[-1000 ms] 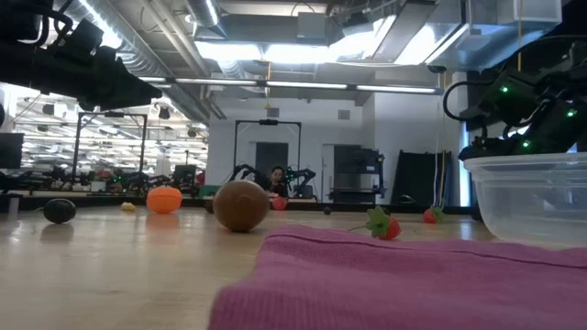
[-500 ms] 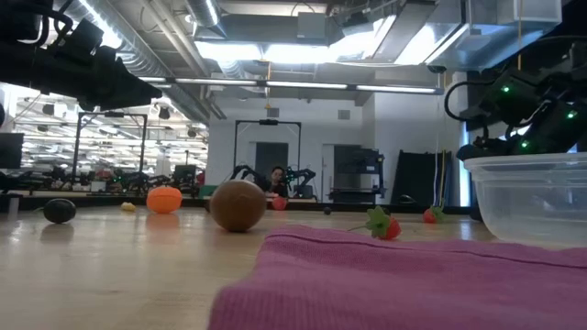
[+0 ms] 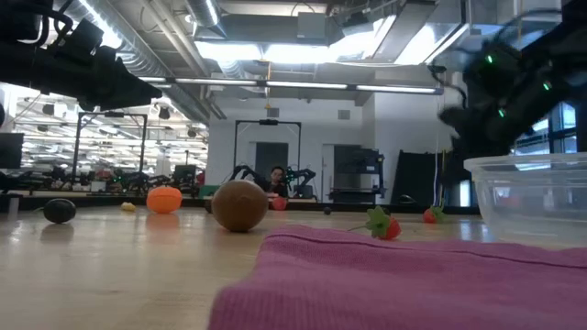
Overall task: Pick and placing Produce into tupperware
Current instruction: Put the blueberry into the transparent bin
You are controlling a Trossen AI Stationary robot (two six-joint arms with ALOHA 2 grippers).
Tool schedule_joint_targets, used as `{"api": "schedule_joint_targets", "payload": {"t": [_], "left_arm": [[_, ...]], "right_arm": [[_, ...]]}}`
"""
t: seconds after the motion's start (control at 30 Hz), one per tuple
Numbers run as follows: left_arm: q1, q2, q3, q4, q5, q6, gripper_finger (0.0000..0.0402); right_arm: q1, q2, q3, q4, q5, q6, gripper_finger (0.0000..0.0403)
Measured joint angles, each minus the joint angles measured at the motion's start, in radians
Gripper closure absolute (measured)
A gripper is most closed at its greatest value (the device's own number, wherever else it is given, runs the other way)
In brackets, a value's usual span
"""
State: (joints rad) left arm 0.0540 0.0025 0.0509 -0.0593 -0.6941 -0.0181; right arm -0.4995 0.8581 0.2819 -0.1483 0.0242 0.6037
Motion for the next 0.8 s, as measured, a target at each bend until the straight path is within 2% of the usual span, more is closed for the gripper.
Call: {"api": "schedule_joint_targets", "payload": {"t": [0.1,0.2,0.3,0.4,0.53,0.8], "left_arm": [[0.0,0.0,0.0,0.0,0.0,0.0,0.0127],[0.0,0.0,0.0,0.0,0.0,0.0,0.0127],[0.0,0.0,0.0,0.0,0.0,0.0,0.0127],[0.0,0.0,0.0,0.0,0.0,0.002,0.0127],[0.0,0.0,0.0,0.0,0.0,0.003,0.0127],[0.0,0.0,0.0,0.0,0.0,0.003,0.0127]], "right_arm": [[0.009,-0.001,0.102,-0.084,-0.124,-0.099,0.0319],[0.045,-0.001,0.229,-0.26,-0.274,-0.199,0.0319],[0.109,-0.001,0.36,-0.481,-0.338,-0.251,0.0319],[0.194,0.0,0.471,-0.671,-0.324,-0.26,0.0319],[0.336,0.022,0.537,-0.827,-0.228,-0.187,0.0327],[0.578,0.145,0.481,-0.813,-0.16,-0.011,0.0341]]}}
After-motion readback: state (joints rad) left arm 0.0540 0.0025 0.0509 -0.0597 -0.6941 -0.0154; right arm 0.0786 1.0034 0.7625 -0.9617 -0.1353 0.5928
